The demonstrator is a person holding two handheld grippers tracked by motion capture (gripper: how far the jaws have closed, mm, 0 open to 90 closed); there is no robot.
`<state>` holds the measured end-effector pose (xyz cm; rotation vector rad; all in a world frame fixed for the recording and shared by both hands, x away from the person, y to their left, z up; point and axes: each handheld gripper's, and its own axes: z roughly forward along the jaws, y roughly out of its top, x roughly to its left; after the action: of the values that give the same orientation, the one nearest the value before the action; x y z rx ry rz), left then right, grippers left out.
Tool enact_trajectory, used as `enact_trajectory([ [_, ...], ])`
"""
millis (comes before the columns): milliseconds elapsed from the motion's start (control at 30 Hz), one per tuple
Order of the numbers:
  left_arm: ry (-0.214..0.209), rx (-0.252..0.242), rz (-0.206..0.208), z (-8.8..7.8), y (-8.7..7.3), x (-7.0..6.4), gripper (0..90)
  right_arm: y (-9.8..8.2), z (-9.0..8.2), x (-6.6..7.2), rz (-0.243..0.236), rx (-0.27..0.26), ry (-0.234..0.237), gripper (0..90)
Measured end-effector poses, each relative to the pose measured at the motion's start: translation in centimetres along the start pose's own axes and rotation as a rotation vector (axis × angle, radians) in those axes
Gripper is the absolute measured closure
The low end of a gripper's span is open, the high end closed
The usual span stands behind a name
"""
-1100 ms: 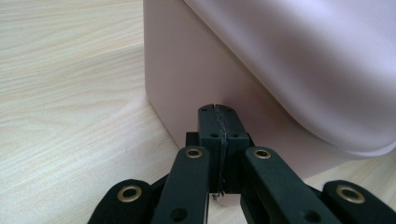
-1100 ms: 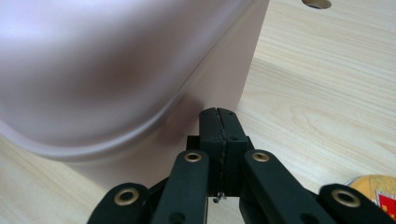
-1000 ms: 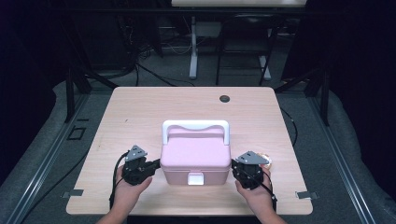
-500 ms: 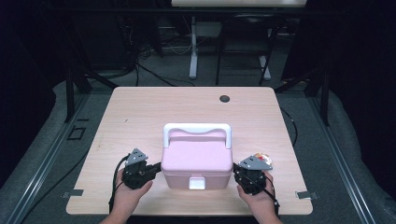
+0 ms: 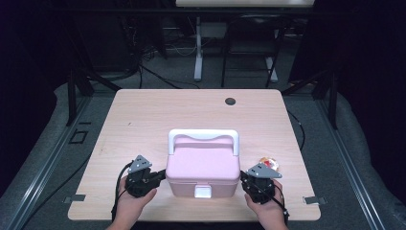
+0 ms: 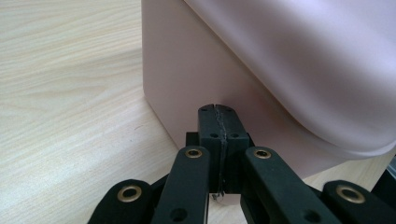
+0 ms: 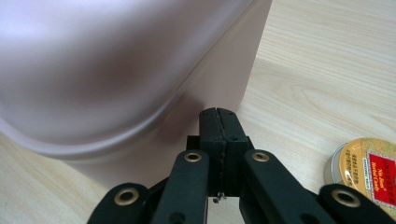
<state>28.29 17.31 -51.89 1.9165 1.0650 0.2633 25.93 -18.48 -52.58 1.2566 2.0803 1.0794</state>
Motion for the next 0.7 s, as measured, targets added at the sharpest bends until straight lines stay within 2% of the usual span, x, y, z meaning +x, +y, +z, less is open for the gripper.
enact_trajectory([
  [200,-0.004,-0.006,0.005,-0.16,-0.25,-0.04,90.0,-0.22,-0.33,0.21,-0.004,0.002,0.000,90.0],
  [467,-0.004,-0.008,-0.008,-0.43,-0.54,-0.23,90.0,-0.48,-0.65,0.55,-0.024,-0.003,-0.005,90.0],
  [700,-0.015,-0.010,-0.012,-0.72,-0.84,-0.28,90.0,-0.58,-0.78,0.60,-0.012,-0.003,0.006,90.0],
])
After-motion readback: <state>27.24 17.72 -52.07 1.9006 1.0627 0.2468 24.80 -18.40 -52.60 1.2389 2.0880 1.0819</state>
